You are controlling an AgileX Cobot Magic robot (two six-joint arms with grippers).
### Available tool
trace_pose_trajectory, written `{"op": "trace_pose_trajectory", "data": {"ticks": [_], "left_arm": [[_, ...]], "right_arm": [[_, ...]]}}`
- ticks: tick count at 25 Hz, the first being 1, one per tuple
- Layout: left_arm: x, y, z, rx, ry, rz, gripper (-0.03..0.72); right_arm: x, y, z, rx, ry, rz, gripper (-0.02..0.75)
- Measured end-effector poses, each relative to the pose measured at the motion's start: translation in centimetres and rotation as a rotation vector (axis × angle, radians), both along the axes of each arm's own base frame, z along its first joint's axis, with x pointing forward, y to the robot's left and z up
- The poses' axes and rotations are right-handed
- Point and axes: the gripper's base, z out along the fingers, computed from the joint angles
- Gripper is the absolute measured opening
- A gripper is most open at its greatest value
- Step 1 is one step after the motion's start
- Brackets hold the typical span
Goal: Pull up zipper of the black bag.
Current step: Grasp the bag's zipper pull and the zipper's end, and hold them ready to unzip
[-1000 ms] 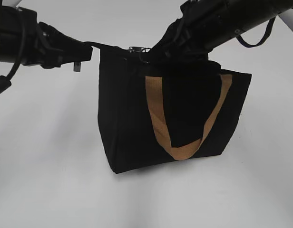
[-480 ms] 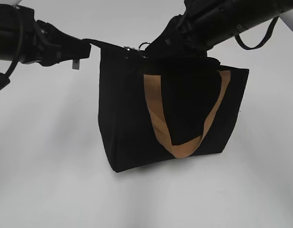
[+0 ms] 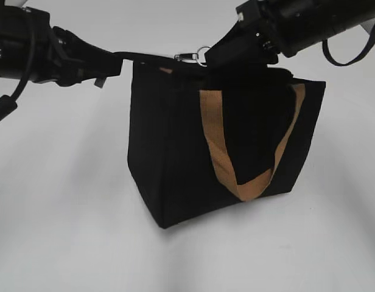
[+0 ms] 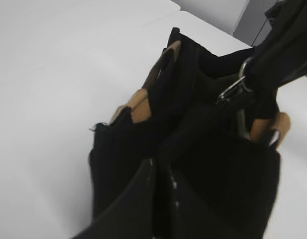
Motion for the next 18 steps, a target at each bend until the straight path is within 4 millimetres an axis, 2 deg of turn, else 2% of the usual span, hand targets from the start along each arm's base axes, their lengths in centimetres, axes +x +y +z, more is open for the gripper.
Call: {"op": "trace_pose_trajectory", "data": {"ticks": [4,8,12,14,18], "left_arm": [[0.4,0.3,0.0,0.012,-0.015,0.045,0.003],[0.3,0.3,0.0,0.011,-0.015,0.045,0.003],[1.4,1.8,0.1,0.051,-0.061,0.185,0.003],[1.5,1.9,0.1,0.055,-0.066,0.202,0.003],[1.5,1.9,0.1,0.056,-0.066,0.199,0.003]], "right_arm": [[0.1,-2.2,0.6,-0.004,0.016,-0.041,-0.001],[0.2,-3.1,0.6,0.007,0.041,-0.057,-0.001],[0.8,-5.5,0.5,-0.055,0.01,-0.128,-0.001],[1.1,-6.5,0.4,-0.069,0.016,-0.161,-0.001],[1.2,-7.4,0.4,-0.086,0.002,-0.17,-0.001]]}}
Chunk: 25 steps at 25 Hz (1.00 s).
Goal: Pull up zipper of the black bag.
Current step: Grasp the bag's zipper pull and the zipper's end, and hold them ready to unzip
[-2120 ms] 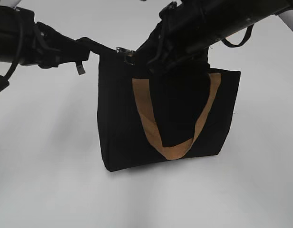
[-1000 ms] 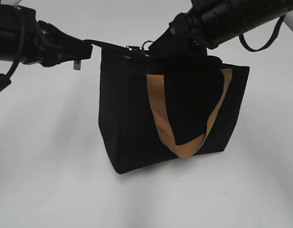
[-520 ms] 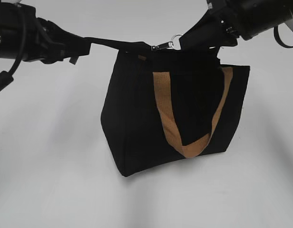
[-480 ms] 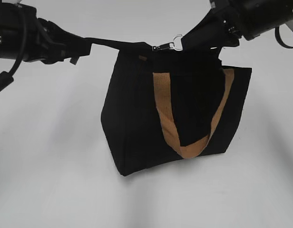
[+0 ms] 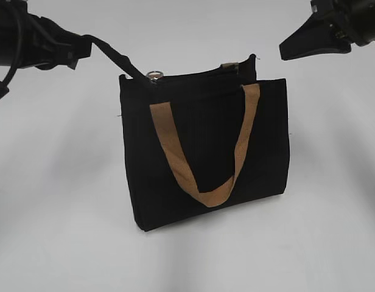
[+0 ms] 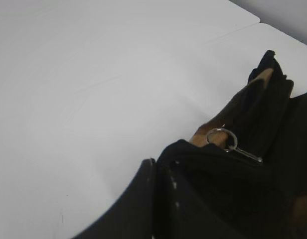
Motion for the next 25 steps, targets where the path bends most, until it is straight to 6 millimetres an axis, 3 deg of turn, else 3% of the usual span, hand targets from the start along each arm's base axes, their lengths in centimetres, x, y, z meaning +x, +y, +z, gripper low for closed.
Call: {"op": "trace_pose_trajectory", "data": {"ticks": [3,7,13,17,25], "left_arm": [[-0.2,-0.3,0.0,-0.012,0.013,-0.033,0.003],[-1.0,-1.0,-0.1,-0.047,0.053,-0.137,0.003],[-2.5,-2.0,-0.2,-0.09,0.139,-0.317,0.003],[-3.3,-1.9,-0.9,-0.054,0.262,-0.341,0.003],[-4.2,-0.9,-2.4,0.054,0.478,-0.276,0.003]], "right_arm": [[-0.4,1.8,0.3,0.008,-0.053,0.1,-0.001],[-1.1,6.3,0.6,-0.06,-0.245,0.278,0.013],[-0.7,10.9,-0.8,-0.164,-0.418,0.33,0.249],[-0.4,12.4,-2.5,-0.187,-0.406,0.352,0.297],[0.3,14.1,-4.4,-0.261,-0.468,0.413,0.306]]}}
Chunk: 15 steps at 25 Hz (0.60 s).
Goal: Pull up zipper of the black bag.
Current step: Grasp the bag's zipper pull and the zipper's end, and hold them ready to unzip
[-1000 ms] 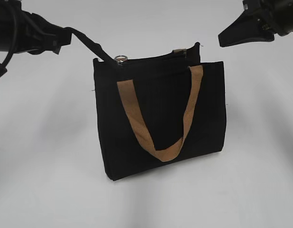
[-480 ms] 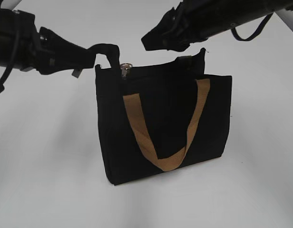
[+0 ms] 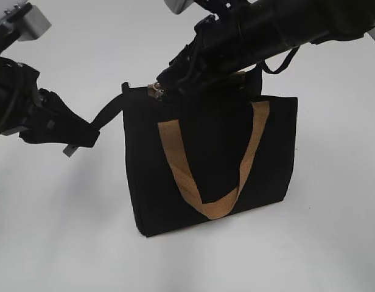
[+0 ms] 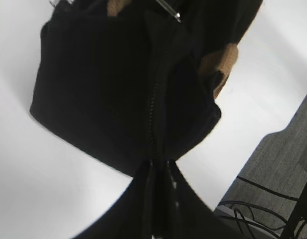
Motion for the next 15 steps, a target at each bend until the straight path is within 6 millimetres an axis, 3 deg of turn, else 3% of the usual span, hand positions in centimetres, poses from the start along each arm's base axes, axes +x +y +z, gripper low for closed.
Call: {"op": "trace_pose_trajectory", "data": {"ticks": [7,15], "left_arm": [[-0.4,0.1,-0.2,0.016,0.049,-0.012,0.003],[-0.4,0.5,-0.5,0.061,0.088,0.026,0.003]], "right_arm": [[2.0,1.3,0.1,0.016,-0.008,0.021,0.305],[1.4,1.5,-0.2,0.044,0.136,0.078,0.305]]}}
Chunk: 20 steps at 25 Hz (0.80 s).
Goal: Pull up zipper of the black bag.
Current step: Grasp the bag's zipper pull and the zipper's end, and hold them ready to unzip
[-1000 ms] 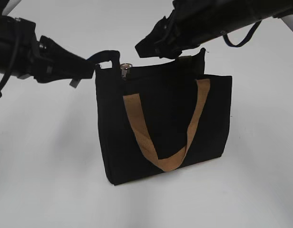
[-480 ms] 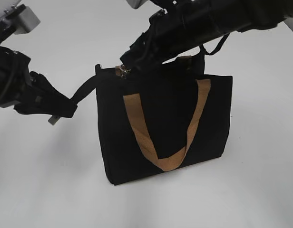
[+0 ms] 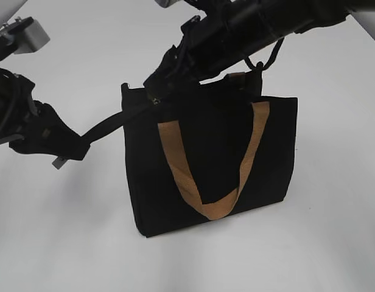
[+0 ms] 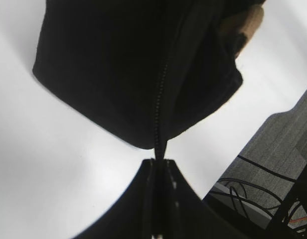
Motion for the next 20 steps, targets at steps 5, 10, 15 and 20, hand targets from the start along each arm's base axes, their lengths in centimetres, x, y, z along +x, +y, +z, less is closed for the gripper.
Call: {"op": "trace_pose_trajectory", "data": {"ticks": [5,10,15,20], "left_arm": [[0.05,0.05,-0.03,0.005,-0.002,0.007,0.003],[0.06,0.07,-0.04,0.008,-0.003,0.007,0.003],[0.16,0.1,-0.03,0.01,-0.013,0.014,0.003],[0.37,0.18,-0.03,0.011,-0.016,0.048,0.003]], "right_arm": [[-0.02,-0.62,-0.44,-0.058,0.04,-0.011,0.305],[-0.16,-0.7,-0.58,-0.075,0.052,-0.001,0.212],[-0.15,-0.77,-0.62,-0.084,0.047,0.004,0.017],[-0.46,-1.08,0.32,-0.092,0.018,0.013,-0.001]]}}
